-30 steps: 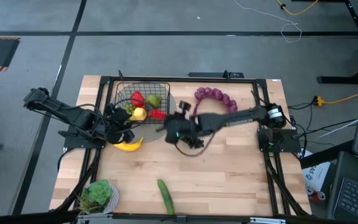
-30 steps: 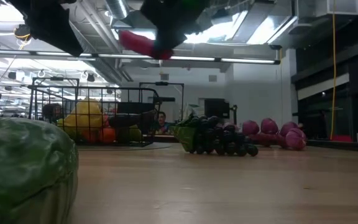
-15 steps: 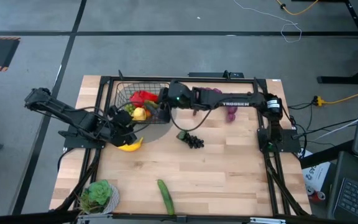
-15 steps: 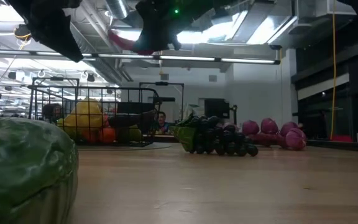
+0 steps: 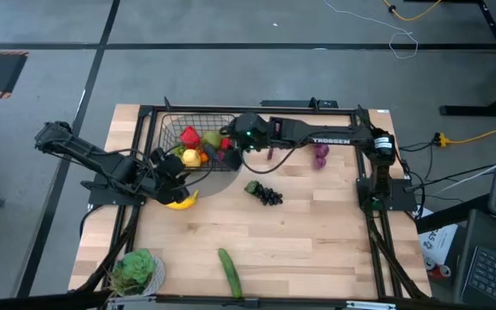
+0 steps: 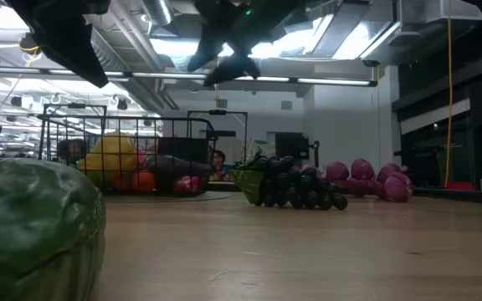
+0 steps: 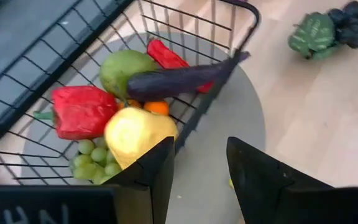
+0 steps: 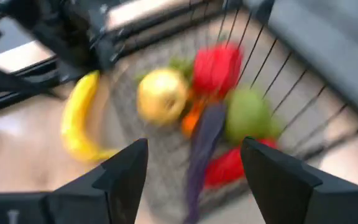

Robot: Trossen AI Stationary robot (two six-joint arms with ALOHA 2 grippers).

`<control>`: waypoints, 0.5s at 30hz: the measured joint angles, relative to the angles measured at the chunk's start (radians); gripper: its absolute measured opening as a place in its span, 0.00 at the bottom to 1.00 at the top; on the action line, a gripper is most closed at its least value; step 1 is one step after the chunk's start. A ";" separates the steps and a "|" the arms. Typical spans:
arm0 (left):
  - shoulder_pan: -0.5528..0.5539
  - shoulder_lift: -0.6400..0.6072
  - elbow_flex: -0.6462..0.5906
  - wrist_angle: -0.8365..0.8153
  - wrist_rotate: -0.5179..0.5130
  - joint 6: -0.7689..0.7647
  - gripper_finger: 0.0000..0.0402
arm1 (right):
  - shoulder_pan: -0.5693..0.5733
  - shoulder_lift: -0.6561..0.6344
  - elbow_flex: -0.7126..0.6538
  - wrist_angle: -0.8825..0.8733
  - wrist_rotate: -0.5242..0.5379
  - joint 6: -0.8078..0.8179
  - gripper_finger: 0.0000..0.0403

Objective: Build produce basket
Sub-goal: Put the banana into the wire basket

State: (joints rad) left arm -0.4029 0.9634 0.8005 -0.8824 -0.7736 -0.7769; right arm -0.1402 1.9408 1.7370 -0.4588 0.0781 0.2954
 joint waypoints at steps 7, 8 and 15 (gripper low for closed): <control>-0.011 0.000 0.000 0.009 0.009 -0.017 0.35 | 0.043 -0.067 0.001 -0.383 -0.129 0.096 0.59; -0.011 0.000 0.000 0.010 0.009 -0.032 0.35 | 0.059 -0.069 0.001 -0.434 -0.130 0.098 0.59; -0.011 0.030 0.000 0.013 0.009 -0.123 0.35 | 0.200 -0.071 0.001 -0.807 0.017 0.197 0.55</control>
State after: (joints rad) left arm -0.4141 0.9936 0.8005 -0.8692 -0.7641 -0.8996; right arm 0.0597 1.8694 1.7378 -1.2655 0.0950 0.4927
